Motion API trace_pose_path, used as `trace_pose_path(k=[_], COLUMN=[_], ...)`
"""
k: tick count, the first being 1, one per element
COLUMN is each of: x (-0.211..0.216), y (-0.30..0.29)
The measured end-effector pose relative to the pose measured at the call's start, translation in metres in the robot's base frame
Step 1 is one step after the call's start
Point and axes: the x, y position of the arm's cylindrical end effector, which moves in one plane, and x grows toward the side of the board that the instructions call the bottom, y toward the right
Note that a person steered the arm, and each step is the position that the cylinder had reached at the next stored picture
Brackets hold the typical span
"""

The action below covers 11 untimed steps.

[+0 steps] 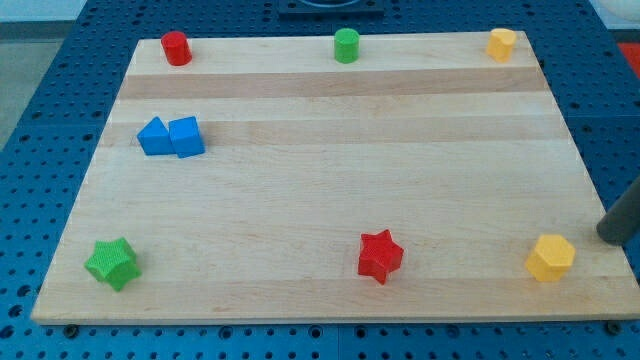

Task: Push the yellow hexagon to the top right side of the red star

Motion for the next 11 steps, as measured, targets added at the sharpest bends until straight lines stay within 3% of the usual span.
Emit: trace_pose_path(k=[2, 6, 9, 11], x=[0.033, 0.034, -0.005, -0.02], y=[-0.003, -0.109, -0.13, -0.184])
